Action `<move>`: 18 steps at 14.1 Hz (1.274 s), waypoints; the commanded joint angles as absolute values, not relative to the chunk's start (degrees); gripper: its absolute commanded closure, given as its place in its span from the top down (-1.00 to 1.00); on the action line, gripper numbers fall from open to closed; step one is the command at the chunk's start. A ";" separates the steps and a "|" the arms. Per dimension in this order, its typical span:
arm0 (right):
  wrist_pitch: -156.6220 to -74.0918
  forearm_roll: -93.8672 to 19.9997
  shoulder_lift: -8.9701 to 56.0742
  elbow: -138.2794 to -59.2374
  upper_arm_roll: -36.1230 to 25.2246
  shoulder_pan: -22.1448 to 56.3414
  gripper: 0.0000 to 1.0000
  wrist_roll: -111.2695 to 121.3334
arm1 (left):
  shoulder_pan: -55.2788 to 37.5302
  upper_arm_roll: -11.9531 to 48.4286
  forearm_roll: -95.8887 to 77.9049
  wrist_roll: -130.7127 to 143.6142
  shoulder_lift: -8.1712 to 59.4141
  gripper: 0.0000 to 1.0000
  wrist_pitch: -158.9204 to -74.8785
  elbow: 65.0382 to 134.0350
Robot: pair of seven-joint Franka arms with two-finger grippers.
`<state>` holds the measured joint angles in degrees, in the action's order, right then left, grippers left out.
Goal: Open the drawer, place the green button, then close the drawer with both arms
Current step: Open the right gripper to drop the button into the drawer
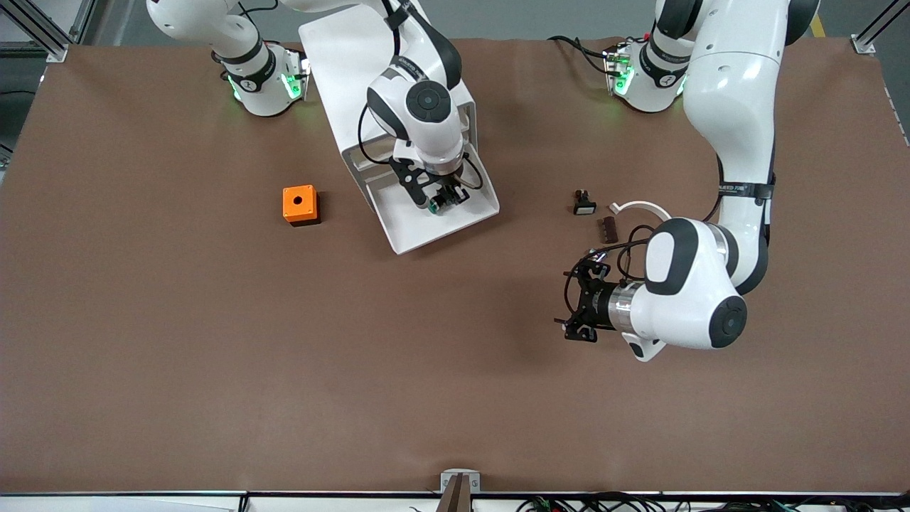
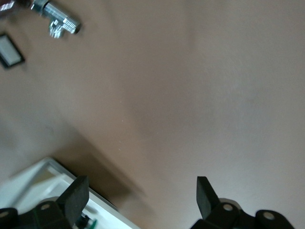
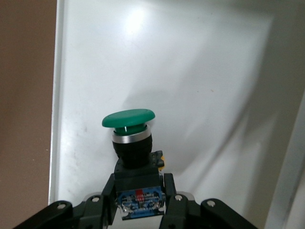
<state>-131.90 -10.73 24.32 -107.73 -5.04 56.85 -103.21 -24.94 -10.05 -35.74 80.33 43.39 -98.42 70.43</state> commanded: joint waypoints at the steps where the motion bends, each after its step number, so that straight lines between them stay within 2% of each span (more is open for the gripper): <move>1: -131.66 -12.13 25.05 -106.44 -5.62 58.53 0.99 -103.97 | -27.24 -10.81 -32.27 70.96 42.63 0.98 -98.61 71.37; 5: -129.39 -11.43 24.87 -103.55 -5.89 57.40 1.00 -102.84 | -32.32 -10.46 -23.06 64.87 42.71 0.99 -102.99 71.63; 10: -114.55 -11.25 23.38 -94.85 -6.24 50.55 1.00 -85.03 | -38.40 -8.36 -19.60 54.44 43.42 0.99 -109.68 73.29; 12: -108.31 -10.64 22.24 -91.86 -6.85 47.04 1.00 -78.00 | -40.06 -6.69 -19.42 50.64 43.50 0.98 -111.61 75.57; 16: -100.30 -9.23 17.33 -90.44 -8.35 38.52 1.00 -61.74 | -46.92 -6.59 -19.42 50.62 44.21 0.98 -125.40 82.51; 18: -98.27 -9.05 15.56 -90.18 -8.35 34.30 1.00 -55.84 | -49.21 -6.42 -19.51 50.62 44.21 0.99 -126.04 83.84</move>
